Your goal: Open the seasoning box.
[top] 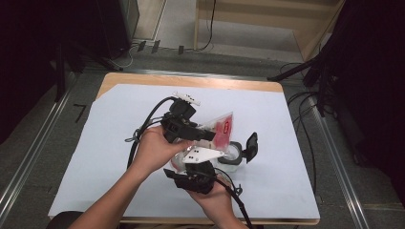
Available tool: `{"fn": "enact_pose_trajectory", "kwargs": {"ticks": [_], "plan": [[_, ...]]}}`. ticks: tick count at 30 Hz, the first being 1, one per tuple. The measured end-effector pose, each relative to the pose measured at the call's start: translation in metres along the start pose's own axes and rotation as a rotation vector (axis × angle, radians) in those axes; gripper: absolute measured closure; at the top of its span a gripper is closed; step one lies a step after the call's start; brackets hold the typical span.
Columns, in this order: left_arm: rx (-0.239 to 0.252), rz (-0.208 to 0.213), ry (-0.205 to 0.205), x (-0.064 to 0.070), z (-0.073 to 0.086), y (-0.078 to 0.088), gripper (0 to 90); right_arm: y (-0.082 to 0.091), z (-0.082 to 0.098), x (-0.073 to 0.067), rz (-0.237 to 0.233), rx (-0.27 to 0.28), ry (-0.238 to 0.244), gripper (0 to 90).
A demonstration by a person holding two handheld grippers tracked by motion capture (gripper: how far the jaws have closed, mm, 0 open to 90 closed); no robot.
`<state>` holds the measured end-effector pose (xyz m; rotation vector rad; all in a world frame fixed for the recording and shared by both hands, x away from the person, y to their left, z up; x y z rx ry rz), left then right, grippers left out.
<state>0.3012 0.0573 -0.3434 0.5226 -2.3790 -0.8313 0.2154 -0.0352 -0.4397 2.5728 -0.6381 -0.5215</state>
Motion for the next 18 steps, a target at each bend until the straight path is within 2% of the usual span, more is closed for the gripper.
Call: {"fn": "enact_pose_trajectory", "kwargs": {"ticks": [7,18], "plan": [[-0.021,-0.006,-0.002,-0.0005,0.0005,-0.0018,70.9,-0.0008,0.0014,-0.0003,-0.011,-0.005,-0.009,63.3],[-0.016,-0.002,-0.001,-0.0002,0.0002,-0.002,70.8,-0.0008,0.0016,-0.0008,-0.011,-0.008,-0.001,63.2]]}}
Point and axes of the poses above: each handheld gripper's, and its own axes: y roughly backward along the jaws, z roughly out of its underside, x roughly to its right, the point moved 1 cm from there along -y, roughly forward along the jaws
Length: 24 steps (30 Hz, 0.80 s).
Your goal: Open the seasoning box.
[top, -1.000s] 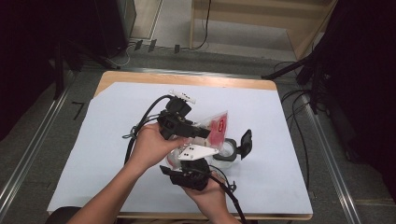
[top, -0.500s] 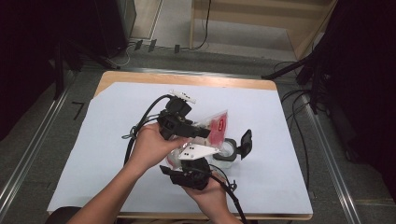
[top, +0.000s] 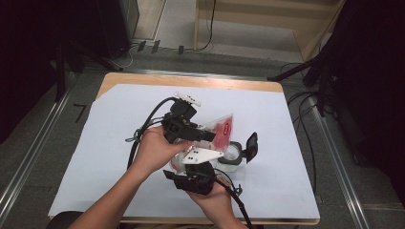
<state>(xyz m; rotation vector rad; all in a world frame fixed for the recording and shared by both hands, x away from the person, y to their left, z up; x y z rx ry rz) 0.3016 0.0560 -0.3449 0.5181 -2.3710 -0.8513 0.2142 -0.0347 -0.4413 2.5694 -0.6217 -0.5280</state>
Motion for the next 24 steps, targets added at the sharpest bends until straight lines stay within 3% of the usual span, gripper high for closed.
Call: {"fn": "enact_pose_trajectory", "kwargs": {"ticks": [24], "plan": [[0.004,0.005,-0.004,0.0006,0.0,-0.0005,70.7,0.0008,0.0001,-0.0005,-0.005,-0.002,-0.002,63.3]]}}
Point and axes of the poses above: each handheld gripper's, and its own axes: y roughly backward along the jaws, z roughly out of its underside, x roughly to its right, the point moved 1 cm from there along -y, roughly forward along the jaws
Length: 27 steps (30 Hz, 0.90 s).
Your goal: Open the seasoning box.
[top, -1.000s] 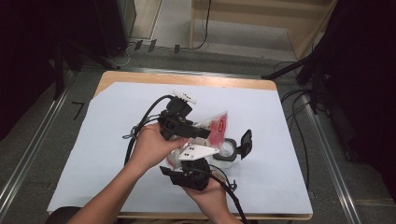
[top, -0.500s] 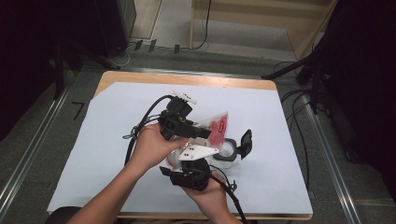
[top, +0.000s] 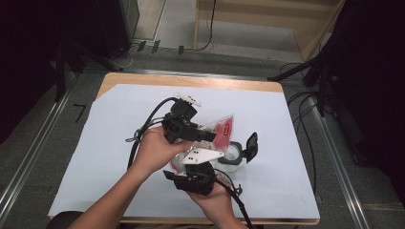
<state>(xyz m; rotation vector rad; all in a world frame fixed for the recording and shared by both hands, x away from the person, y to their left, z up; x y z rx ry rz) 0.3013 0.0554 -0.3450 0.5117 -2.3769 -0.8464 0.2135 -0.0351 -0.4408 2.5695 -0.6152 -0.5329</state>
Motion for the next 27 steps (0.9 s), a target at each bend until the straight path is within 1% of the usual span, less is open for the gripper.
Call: {"fn": "enact_pose_trajectory", "kwargs": {"ticks": [27], "plan": [[0.003,0.002,0.004,0.0012,0.0,-0.0005,70.6,0.0,-0.0002,-0.0007,-0.005,-0.002,0.0,63.3]]}}
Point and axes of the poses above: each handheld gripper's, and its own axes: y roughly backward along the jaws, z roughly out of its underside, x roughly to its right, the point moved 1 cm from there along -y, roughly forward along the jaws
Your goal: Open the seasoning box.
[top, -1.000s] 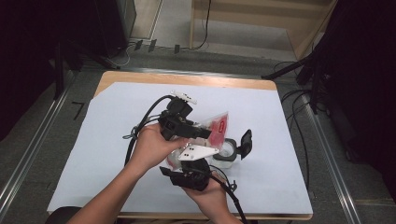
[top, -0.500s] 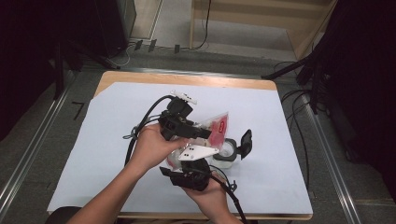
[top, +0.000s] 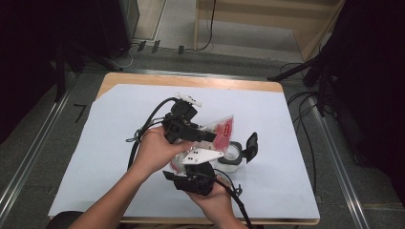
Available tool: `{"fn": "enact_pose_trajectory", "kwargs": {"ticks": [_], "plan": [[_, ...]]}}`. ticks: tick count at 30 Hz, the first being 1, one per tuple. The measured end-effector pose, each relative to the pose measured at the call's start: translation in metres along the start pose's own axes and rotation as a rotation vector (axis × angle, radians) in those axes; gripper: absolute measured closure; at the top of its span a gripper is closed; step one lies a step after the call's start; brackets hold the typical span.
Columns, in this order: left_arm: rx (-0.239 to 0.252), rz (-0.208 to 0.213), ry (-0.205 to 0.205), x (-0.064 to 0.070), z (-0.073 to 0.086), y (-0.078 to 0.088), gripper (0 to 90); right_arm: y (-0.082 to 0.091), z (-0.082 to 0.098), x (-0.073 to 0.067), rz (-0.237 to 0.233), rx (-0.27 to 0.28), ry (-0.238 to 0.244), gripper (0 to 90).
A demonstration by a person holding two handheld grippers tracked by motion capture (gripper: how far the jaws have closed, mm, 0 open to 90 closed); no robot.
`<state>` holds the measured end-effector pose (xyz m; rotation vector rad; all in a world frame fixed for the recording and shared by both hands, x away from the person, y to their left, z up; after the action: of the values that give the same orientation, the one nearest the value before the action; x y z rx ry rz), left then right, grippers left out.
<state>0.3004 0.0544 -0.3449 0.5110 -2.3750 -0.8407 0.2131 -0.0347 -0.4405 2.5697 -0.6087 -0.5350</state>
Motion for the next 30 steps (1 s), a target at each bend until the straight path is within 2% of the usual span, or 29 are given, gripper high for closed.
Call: {"fn": "enact_pose_trajectory", "kwargs": {"ticks": [30], "plan": [[0.005,0.004,0.005,-0.0005,-0.0005,0.0004,70.4,0.0007,-0.0009,-0.0016,0.01,-0.005,0.006,63.3]]}}
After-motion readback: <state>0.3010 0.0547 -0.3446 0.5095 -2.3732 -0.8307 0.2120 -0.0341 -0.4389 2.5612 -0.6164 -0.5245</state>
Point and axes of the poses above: each handheld gripper's, and its own axes: y roughly backward along the jaws, z roughly out of its underside, x roughly to its right, the point moved 1 cm from there along -y, roughly forward along the jaws
